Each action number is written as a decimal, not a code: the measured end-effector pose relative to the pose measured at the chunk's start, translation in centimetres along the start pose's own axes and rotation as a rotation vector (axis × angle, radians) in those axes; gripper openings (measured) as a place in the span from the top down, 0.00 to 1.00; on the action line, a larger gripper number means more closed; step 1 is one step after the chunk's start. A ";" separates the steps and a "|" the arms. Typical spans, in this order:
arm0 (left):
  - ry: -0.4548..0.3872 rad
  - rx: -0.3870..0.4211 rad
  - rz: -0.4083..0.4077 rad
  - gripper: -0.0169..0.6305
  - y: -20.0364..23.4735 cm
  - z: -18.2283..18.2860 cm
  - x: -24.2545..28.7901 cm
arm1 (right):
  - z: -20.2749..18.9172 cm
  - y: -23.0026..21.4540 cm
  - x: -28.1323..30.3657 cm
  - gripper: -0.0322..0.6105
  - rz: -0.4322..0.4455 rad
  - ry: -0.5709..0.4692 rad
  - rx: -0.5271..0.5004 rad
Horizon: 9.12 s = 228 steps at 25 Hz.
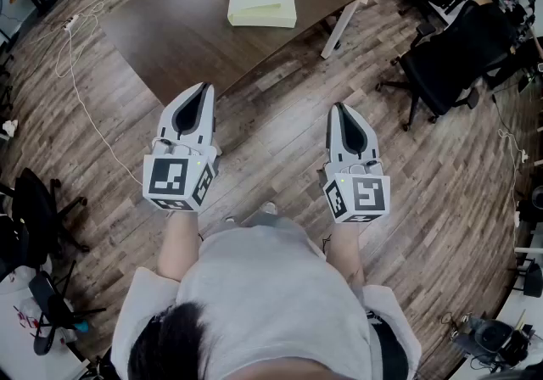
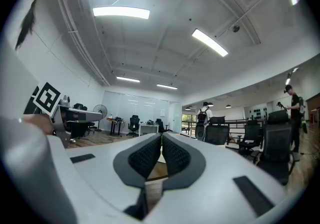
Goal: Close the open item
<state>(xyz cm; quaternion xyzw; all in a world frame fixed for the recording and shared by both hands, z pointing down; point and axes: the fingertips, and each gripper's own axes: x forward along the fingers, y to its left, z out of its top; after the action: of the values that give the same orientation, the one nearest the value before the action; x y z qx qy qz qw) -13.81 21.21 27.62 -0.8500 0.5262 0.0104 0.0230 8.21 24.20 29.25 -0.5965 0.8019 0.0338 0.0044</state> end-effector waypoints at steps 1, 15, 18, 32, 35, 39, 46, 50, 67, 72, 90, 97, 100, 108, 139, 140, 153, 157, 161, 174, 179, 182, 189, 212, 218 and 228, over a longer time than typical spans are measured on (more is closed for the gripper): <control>0.000 -0.001 0.000 0.96 0.0 0.0 0.2 | 0.0 -0.1 0.1 0.93 -0.001 0.001 -0.001; 0.000 0.002 0.029 0.96 -0.2 0.2 2.2 | -0.2 -2.1 1.8 0.93 0.017 -0.003 0.003; -0.007 0.005 0.034 0.96 -0.6 0.1 2.9 | -0.7 -3.1 2.2 0.93 0.013 0.003 0.013; -0.021 0.015 0.034 0.96 -4.2 -0.2 5.3 | -2.1 -6.8 1.9 0.93 0.048 0.006 0.057; -0.013 0.012 0.027 0.96 -4.3 -0.6 6.1 | -2.6 -7.1 2.2 0.93 0.050 0.014 0.069; -0.007 0.006 0.013 0.96 -4.3 -1.0 8.0 | -2.8 -7.9 3.3 0.93 0.050 0.016 0.065; -0.011 0.009 -0.012 0.96 -3.7 -1.1 11.5 | -3.0 -9.3 5.9 0.93 0.034 0.018 0.062; -0.006 0.017 -0.024 0.96 -2.3 -1.6 14.1 | -3.3 -9.8 8.9 0.93 0.032 0.013 0.062; -0.002 0.038 -0.030 0.96 7.6 -1.8 26.9 | -3.5 -11.4 25.2 0.93 0.021 0.008 0.070; 0.007 0.030 -0.031 0.96 10.6 -2.5 29.6 | -3.8 -11.4 29.1 0.93 0.010 0.013 0.071; 0.016 0.013 -0.125 0.96 15.9 -4.7 35.1 | -4.2 -9.8 35.6 0.93 -0.043 0.042 0.036; 0.041 0.000 -0.129 0.96 16.3 -6.1 36.6 | -5.2 -10.2 36.8 0.93 -0.039 0.077 0.035; 0.051 0.000 -0.124 0.96 16.5 -6.5 37.4 | -5.2 -10.5 37.9 0.93 -0.025 0.078 0.034; 0.090 0.079 -0.198 0.96 14.8 -8.2 41.5 | -5.8 -12.5 41.6 0.93 0.010 0.090 0.035; 0.527 0.581 -0.336 0.69 6.6 -26.1 51.6 | -10.0 -19.2 54.7 0.93 0.250 0.148 0.060; 0.531 0.597 -0.333 0.69 6.5 -26.5 51.8 | -10.2 -19.4 54.9 0.93 0.252 0.151 0.060; 0.563 0.817 -0.366 0.68 4.8 -29.3 52.7 | -11.1 -20.9 56.4 0.93 0.282 0.169 0.066; 0.544 0.838 -0.357 0.68 4.9 -29.1 52.7 | -11.3 -20.9 56.7 0.93 0.291 0.168 0.069; 0.547 0.834 -0.294 0.68 5.7 -28.8 53.5 | -11.2 -21.1 56.8 0.93 0.298 0.164 0.070; 0.643 0.689 -0.285 0.91 5.7 -29.1 55.3 | -11.2 -22.4 56.8 0.93 0.306 0.158 0.075; 0.770 0.702 -0.316 0.92 5.2 -31.0 55.8 | -11.2 -22.7 56.9 0.93 0.321 0.154 0.077; 0.841 0.730 -0.368 0.92 4.9 -32.0 55.7 | -11.2 -23.2 57.1 0.93 0.321 0.150 0.082; 1.008 0.779 -0.517 0.92 4.7 -33.3 55.6 | -11.5 -24.0 57.3 0.93 0.332 0.146 0.092; 0.921 0.133 -0.531 0.65 3.8 -32.3 54.9 | -11.5 -24.7 56.8 0.93 0.321 0.141 0.104; 0.941 0.124 -0.343 0.96 6.2 -33.1 55.8 | -10.8 -24.1 56.1 0.93 0.291 0.134 0.102; 0.829 0.134 -0.264 0.96 6.5 -30.9 55.5 | -9.5 -22.2 53.5 0.93 0.246 0.120 0.091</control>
<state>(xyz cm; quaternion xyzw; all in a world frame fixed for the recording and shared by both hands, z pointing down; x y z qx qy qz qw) 4.97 -32.85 55.97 -0.8390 0.3772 -0.3686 -0.1341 14.33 -33.87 35.14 -0.4939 0.8684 -0.0379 -0.0209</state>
